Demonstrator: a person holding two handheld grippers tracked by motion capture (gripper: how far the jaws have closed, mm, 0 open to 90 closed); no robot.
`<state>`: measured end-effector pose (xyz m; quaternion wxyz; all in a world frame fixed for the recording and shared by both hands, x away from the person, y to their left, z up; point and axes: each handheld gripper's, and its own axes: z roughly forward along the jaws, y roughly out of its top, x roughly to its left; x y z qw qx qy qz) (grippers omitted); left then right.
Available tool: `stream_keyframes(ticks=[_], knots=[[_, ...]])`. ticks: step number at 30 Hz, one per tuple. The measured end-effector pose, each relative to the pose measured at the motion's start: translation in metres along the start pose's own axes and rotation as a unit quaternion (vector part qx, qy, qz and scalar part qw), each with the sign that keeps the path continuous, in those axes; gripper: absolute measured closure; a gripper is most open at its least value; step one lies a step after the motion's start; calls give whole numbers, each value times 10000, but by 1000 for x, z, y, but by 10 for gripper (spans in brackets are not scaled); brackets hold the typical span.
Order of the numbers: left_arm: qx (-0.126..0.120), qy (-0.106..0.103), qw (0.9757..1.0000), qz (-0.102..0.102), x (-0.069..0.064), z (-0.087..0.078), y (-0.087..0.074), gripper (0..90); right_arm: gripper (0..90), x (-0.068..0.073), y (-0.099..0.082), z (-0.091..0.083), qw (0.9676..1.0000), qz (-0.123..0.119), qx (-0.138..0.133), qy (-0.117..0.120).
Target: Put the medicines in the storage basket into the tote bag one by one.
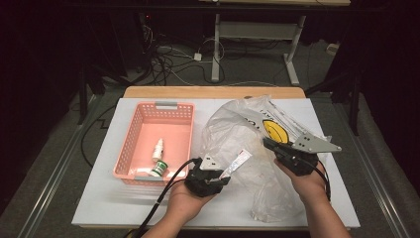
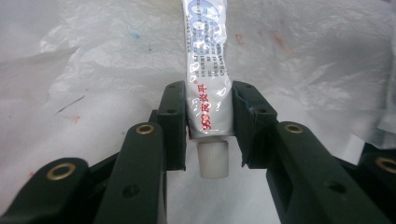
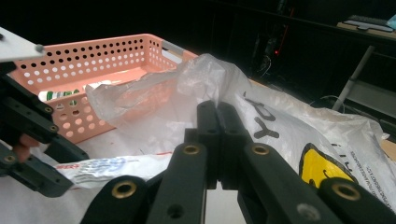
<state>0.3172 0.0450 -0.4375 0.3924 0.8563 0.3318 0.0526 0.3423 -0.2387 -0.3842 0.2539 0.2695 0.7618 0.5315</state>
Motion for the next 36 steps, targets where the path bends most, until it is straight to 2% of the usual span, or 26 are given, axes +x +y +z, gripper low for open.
stream_keyframes(ticks=[9, 14, 28, 36], knots=[[95, 132, 9999, -5, 5, 19, 9, 656, 900, 1, 1, -1, 10000, -10, -27, 11], [43, 179, 9998, -61, 7, 29, 16, 656, 900, 2, 2, -1, 10000, 14, -40, 22], [-70, 408, 9991, 15, 6, 64, 45, 656, 900, 2, 1, 1, 10000, 8, -44, 47], [-173, 485, 9987, 18, 9, 77, 54, 660, 900, 1, 1, 1, 10000, 12, -42, 48]])
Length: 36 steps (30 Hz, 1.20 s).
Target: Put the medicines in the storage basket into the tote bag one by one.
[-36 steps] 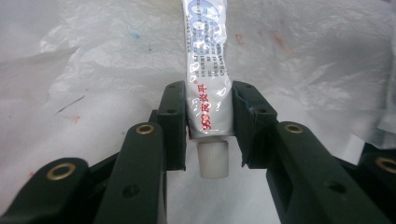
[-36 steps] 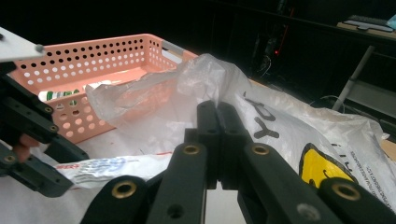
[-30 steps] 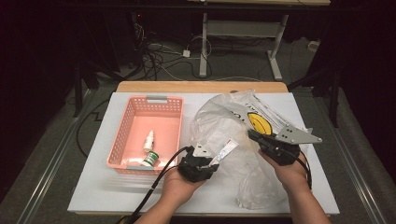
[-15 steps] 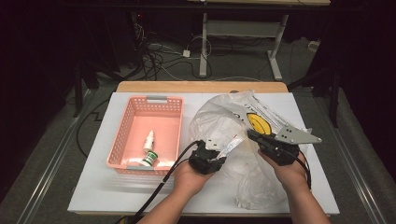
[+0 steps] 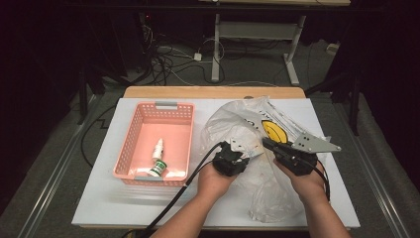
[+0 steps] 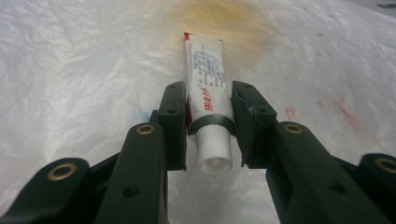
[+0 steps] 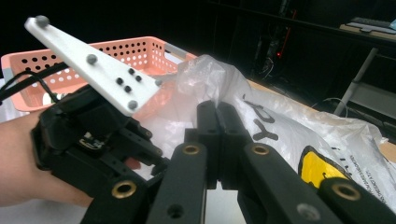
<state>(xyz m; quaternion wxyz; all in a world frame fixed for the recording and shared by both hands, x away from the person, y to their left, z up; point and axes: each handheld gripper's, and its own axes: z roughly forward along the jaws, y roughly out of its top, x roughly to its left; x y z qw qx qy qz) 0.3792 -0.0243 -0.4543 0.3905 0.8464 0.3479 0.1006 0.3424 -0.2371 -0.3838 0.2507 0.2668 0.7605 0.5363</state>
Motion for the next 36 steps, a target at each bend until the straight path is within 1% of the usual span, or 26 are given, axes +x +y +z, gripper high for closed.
stream_keyframes(ticks=[2, 5, 8, 9, 10, 13, 15, 16, 17, 18, 19, 20, 22, 24, 27, 29, 31, 32, 33, 34, 36], knots=[[-121, -11, 9999, -50, 0, 2, 2, 662, 900, 0, 0, 0, 10000, -5, 0, 1], [-193, -32, 9997, -174, 0, 8, 5, 662, 900, 0, 0, 0, 10000, 20, 1, 1], [-134, -14, 9998, -134, 1, 16, 6, 661, 900, -1, -1, 1, 10000, -5, 9, -8], [-145, -4, 9998, -159, 1, 18, 6, 661, 900, -1, -1, 1, 10000, 9, 22, -13], [-92, 18, 9999, -127, 1, 20, 6, 660, 900, -1, -1, 1, 10000, 15, 21, -8], [-48, -4, 9998, -210, 1, 26, 5, 657, 900, -2, -2, 1, 10000, 21, 17, -3], [147, -9, 9998, -128, 3, 28, 3, 652, 900, -2, -2, 1, 10000, 21, 19, 0], [187, -1, 9998, -104, 3, 29, 3, 643, 900, -2, -2, 1, 10000, 19, 22, 0], [199, -2, 9998, -89, 4, 29, 2, 615, 900, -2, -2, 1, 10000, 19, 22, 0], [218, -100, 9996, -141, 3, 29, 2, 575, 900, -2, -2, 1, 10000, 22, 21, 0], [213, -122, 9996, -150, 3, 29, 2, 542, 900, -2, -2, 1, 10000, 12, 26, -1], [250, -48, 9997, -51, 3, 27, 2, 523, 900, -2, -2, 1, 10000, 21, 27, 4], [209, -82, 9997, -48, 1, 24, 1, 493, 900, -2, -2, 1, 10000, 29, 30, 2], [166, -71, 9998, 11, 0, 18, -2, 457, 900, -2, -2, 1, 10000, 34, 30, 3], [130, -171, 9997, 117, -2, 10, -8, 410, 900, -2, -3, 1, 10000, 47, 47, -1], [38, -286, 9995, 91, -3, 4, -14, 385, 900, -2, -3, 1, 10000, 55, 65, -4], [9, -391, 9992, 76, -4, -3, -20, 366, 900, -1, -3, 1, 10000, 44, 63, 9], [-23, -360, 9993, 80, -5, -7, -22, 347, 900, -1, -3, 2, 10000, 45, 59, 15], [-31, -346, 9993, 109, -6, -10, -25, 306, 900, -1, -3, 2, 10000, 40, 62, 14], [-43, -360, 9992, 169, -7, -14, -27, 300, 900, -1, -3, 2, 10000, 40, 66, 12], [-85, -413, 9990, 145, -8, -21, -31, 283, 900, -1, -4, 2, 10000, 49, 78, -1]])
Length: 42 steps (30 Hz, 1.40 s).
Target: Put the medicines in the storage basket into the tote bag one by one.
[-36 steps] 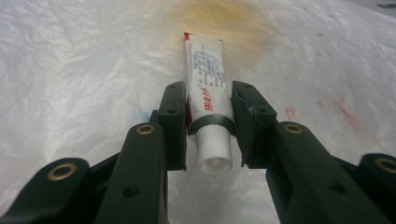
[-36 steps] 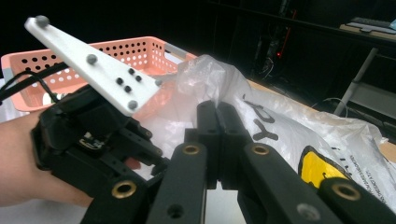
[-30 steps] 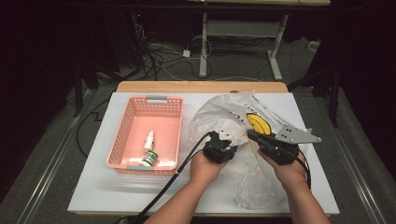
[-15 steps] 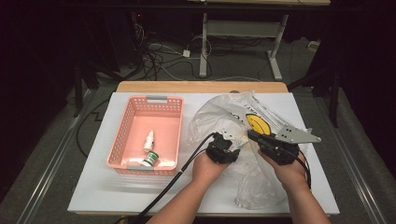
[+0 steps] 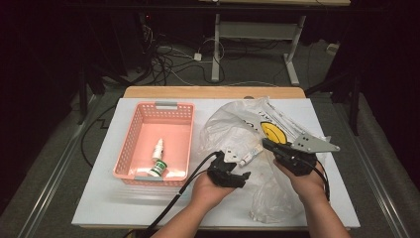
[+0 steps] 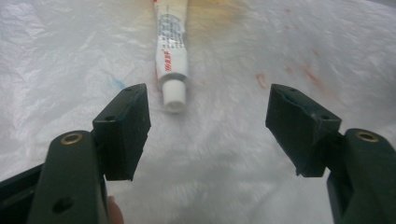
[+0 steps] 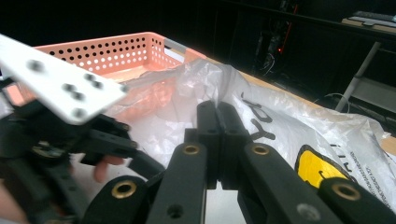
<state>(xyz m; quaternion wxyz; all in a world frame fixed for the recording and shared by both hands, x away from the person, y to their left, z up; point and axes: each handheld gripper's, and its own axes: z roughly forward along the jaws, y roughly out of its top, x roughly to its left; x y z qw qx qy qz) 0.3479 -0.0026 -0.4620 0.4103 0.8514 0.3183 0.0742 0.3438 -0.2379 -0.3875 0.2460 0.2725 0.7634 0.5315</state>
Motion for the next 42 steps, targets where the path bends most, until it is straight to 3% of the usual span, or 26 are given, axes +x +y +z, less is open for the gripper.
stream_keyframes(ticks=[1, 6, 8, 10, 18, 22, 27, 31, 36, 39, 42], knots=[[-36, -37, 10000, -52, -1, -3, -2, 246, 900, 0, 0, 0, 10000, 10, 3, -5], [-56, -118, 9998, 116, -8, -19, -10, 203, 900, -1, -1, 0, 10000, 18, 4, -8], [-58, -103, 9999, 122, -10, -25, -12, 141, 900, -1, -1, 0, 10000, 16, 4, -13], [-106, -95, 9998, 130, -10, -30, -15, 136, 900, -1, -1, 0, 10000, 28, -1, -4], [-80, -224, 9996, 168, -12, -39, -22, 0, 900, 0, -1, -1, 10000, 11, 11, -34], [-242, -276, 9993, 106, -13, -44, -29, 0, 900, -1, -1, -2, 10000, 36, -3, -28], [-231, -244, 9994, 24, -9, -47, -28, 0, 900, 0, -1, -2, 10000, 26, 3, -13], [-213, -236, 9995, 84, -10, -52, -28, 0, 900, 0, -1, -2, 10000, 6, -2, -6], [-315, -216, 9993, 43, -10, -66, -25, 0, 900, 0, 0, -4, 10000, 10, -40, -15], [-333, -385, 9987, -70, -8, -74, -23, 0, 900, -1, 1, -5, 10000, 28, -68, -14], [-327, -362, 9987, 117, -14, -82, -20, 0, 900, -1, 1, -6, 10000, 22, -73, -24]])
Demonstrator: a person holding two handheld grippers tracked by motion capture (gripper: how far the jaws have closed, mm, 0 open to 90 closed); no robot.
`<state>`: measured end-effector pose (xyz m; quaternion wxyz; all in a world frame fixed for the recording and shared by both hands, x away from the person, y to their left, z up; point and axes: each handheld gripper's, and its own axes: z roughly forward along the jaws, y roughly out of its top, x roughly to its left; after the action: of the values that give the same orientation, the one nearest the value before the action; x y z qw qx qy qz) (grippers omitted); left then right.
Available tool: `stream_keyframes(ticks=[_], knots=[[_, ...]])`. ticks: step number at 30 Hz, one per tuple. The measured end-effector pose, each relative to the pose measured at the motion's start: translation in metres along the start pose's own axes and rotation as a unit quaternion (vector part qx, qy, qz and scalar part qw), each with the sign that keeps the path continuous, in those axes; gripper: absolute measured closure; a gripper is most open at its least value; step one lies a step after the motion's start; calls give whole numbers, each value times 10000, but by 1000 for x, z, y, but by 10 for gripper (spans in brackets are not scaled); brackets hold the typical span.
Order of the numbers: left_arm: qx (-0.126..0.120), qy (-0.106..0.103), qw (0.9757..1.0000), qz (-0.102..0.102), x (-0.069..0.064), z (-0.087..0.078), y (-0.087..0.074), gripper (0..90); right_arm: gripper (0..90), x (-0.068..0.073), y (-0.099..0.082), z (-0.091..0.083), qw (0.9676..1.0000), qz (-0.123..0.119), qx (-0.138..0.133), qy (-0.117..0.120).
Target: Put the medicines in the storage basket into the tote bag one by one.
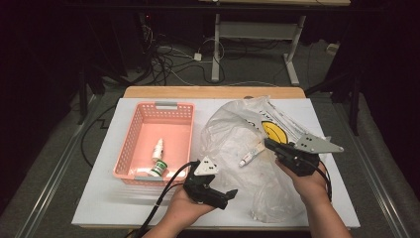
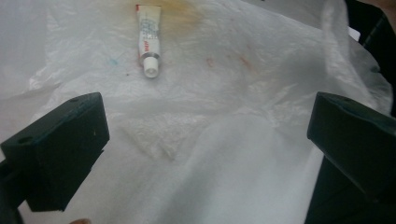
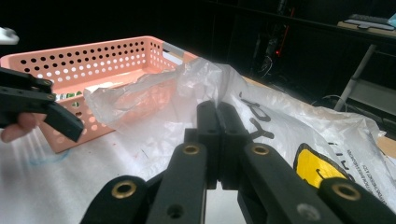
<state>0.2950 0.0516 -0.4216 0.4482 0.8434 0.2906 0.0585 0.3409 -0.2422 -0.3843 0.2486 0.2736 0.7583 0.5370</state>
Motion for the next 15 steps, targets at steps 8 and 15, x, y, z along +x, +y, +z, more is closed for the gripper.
stream_keyframes(ticks=[8, 15], knots=[[-271, 232, 9993, -122, 11, -25, 4, 0, 900, 0, 0, 0, 10000, 1, -9, -8], [-303, 593, 9974, -285, 32, -43, -1, 0, 900, -1, 0, 1, 10000, 7, -2, 9]])
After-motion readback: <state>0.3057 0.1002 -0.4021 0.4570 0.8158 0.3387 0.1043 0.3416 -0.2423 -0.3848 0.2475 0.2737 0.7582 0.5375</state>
